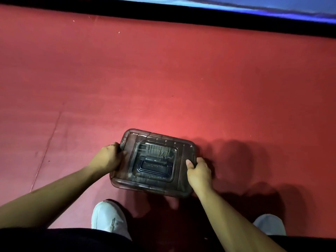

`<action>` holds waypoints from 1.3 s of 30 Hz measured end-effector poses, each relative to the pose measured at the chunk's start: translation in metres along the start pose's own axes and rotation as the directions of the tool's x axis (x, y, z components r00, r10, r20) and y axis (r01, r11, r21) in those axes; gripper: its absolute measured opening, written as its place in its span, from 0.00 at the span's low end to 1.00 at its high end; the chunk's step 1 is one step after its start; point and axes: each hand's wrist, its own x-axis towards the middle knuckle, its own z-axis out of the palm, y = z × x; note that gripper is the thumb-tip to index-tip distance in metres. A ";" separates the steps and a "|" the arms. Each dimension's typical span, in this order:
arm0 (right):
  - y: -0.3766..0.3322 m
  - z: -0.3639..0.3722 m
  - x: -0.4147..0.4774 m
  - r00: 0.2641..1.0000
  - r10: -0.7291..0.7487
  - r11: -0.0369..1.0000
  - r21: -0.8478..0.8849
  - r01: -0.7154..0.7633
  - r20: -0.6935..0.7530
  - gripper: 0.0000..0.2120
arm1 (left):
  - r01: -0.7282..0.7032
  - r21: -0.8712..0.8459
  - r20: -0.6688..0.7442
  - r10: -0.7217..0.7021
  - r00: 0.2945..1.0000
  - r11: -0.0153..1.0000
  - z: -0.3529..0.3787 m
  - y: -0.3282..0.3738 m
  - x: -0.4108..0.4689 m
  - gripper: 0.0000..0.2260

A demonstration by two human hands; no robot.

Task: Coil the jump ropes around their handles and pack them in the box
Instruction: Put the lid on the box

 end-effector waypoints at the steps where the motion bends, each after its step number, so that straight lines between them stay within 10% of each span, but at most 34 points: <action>1: -0.002 0.000 0.004 1.000 -0.009 1.000 0.029 0.009 -0.001 0.14 | 0.008 -0.036 0.004 -0.008 1.000 0.999 0.001 0.000 0.001 0.10; 10: -0.042 -0.005 0.064 0.989 -0.144 0.990 0.005 0.144 0.033 0.10 | -0.097 -0.176 -0.099 0.081 0.992 0.979 -0.019 0.004 0.032 0.03; 15: -0.042 -0.002 0.071 0.997 -0.069 0.990 -0.127 0.064 -0.041 0.23 | -0.088 -0.131 -0.115 0.073 0.991 0.987 -0.017 -0.006 0.043 0.12; 22: -0.033 0.012 0.060 0.986 0.163 0.962 0.214 -0.167 0.039 0.29 | 0.213 -0.291 0.029 -0.214 0.976 0.933 -0.007 -0.026 0.043 0.38; 39: -0.047 0.023 0.032 0.983 0.123 0.990 -0.059 -0.132 -0.135 0.15 | -0.099 0.049 -0.276 0.109 0.955 0.994 0.003 -0.004 0.026 0.08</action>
